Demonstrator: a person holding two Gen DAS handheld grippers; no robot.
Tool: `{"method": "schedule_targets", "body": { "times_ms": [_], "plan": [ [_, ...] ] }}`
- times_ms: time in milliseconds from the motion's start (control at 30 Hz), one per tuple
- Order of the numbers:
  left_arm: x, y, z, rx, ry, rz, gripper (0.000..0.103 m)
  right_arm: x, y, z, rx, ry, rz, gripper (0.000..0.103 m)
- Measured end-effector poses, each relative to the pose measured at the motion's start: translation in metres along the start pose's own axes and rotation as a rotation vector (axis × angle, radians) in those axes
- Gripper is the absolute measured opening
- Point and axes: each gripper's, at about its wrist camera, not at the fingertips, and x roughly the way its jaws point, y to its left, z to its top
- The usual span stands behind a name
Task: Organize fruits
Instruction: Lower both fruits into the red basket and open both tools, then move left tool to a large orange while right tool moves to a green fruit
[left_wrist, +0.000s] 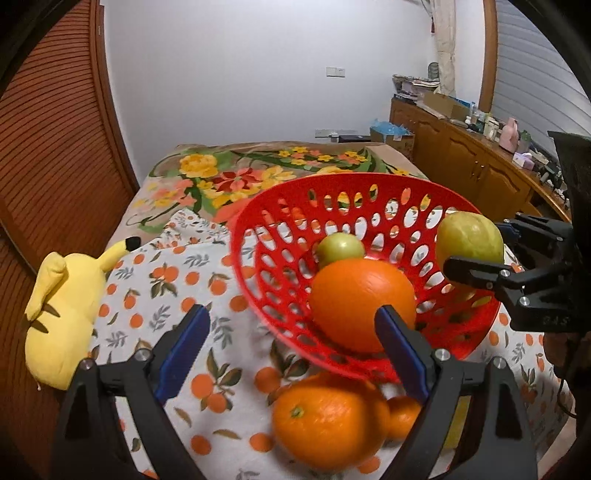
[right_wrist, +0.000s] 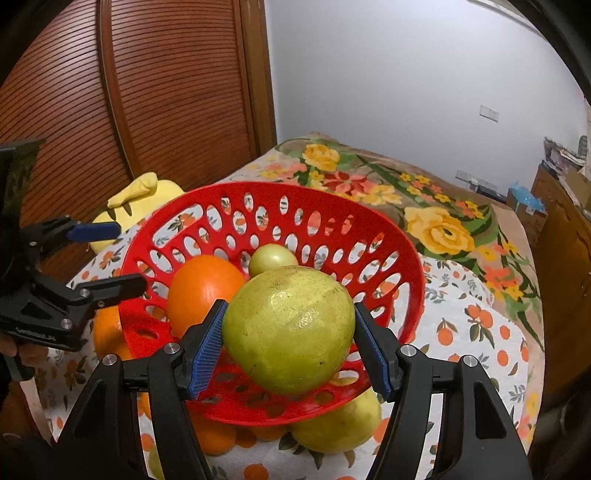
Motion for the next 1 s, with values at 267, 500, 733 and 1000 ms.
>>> {"method": "schedule_targets", "body": {
  "times_ms": [267, 500, 733, 1000],
  "plan": [
    [-0.013, 0.008, -0.011, -0.011, -0.031, 0.017, 0.092, 0.003, 0.008, -0.004, -0.012, 0.010, -0.024, 0.069],
    [-0.012, 0.017, -0.012, -0.016, -0.052, 0.030, 0.092, -0.008, 0.010, -0.003, 0.005, -0.040, -0.027, 0.069],
    [-0.020, 0.013, -0.003, 0.064, -0.157, 0.067, 0.092, -0.031, 0.017, -0.002, 0.023, -0.090, -0.030, 0.069],
    [-0.035, 0.005, 0.007, 0.110, -0.219, 0.027, 0.092, -0.056, 0.036, -0.017, 0.030, -0.134, -0.028, 0.069]
  ]
}}
